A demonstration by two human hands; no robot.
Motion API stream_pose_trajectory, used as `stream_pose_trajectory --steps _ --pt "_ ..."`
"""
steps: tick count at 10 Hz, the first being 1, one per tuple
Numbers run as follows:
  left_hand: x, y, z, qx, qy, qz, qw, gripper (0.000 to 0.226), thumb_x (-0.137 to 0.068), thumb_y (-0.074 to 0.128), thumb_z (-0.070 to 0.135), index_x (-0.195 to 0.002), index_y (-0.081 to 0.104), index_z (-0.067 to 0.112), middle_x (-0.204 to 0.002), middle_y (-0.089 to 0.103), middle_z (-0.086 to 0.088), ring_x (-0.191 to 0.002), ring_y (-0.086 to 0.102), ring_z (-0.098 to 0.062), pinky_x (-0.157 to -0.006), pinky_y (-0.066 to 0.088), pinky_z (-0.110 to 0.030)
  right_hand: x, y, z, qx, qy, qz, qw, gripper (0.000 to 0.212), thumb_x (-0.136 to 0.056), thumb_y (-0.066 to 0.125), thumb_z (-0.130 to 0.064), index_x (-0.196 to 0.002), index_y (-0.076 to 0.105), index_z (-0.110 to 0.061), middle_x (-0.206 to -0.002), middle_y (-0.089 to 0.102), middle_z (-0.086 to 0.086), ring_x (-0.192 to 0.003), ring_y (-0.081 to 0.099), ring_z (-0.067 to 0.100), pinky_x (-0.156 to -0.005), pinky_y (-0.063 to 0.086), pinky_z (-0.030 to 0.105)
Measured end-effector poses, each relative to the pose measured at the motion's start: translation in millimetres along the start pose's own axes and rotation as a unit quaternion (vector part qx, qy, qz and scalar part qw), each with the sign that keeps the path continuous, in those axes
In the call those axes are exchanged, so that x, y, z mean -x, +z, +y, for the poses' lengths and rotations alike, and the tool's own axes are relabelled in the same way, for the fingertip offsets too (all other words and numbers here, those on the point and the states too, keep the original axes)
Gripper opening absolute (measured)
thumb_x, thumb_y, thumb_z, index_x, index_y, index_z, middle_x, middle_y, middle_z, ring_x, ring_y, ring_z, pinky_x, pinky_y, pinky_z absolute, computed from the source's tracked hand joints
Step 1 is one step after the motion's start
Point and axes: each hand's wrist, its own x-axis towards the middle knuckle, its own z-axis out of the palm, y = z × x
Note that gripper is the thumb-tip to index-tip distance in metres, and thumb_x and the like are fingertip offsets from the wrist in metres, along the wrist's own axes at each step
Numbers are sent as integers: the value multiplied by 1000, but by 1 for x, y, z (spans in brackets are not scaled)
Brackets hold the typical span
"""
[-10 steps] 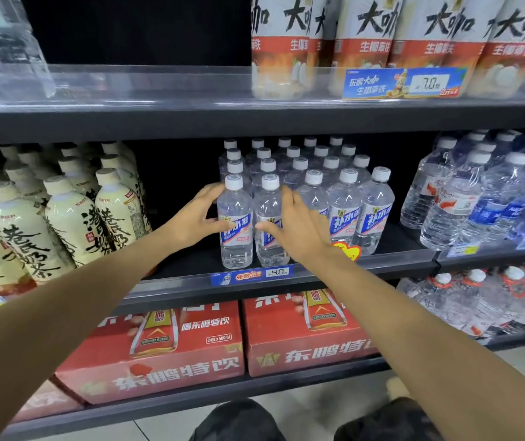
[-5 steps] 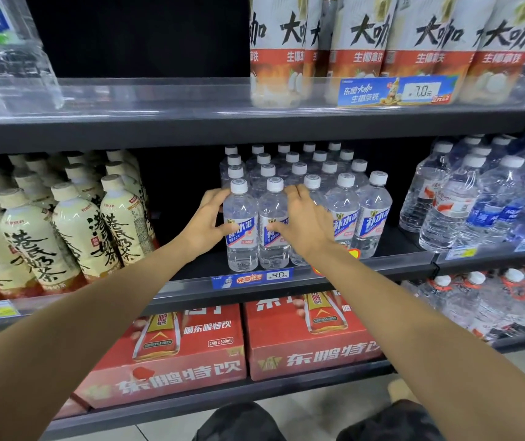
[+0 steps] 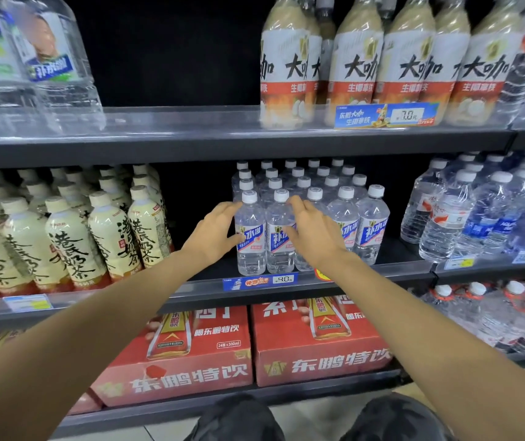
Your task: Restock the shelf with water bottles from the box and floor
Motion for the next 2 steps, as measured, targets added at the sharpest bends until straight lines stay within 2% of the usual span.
stream_pose_trajectory --steps 1,2 --pt "14 -17 10 -54 46 7 997 52 -89 65 25 -137 46 21 -137 46 1 -120 52 -19 -95 49 -39 7 -17 -9 8 -26 4 1000 38 -97 54 -26 -131 41 -17 -121 56 5 -90 63 27 -68 54 39" --pt "27 -42 30 -108 84 41 990 41 -92 59 30 -132 49 27 -127 53 7 -114 53 -15 -82 52 -36 15 -38 -24 -1 -66 40 997 31 -98 49 -28 -128 45 -18 -121 56 2 -99 60 27 -69 51 37"
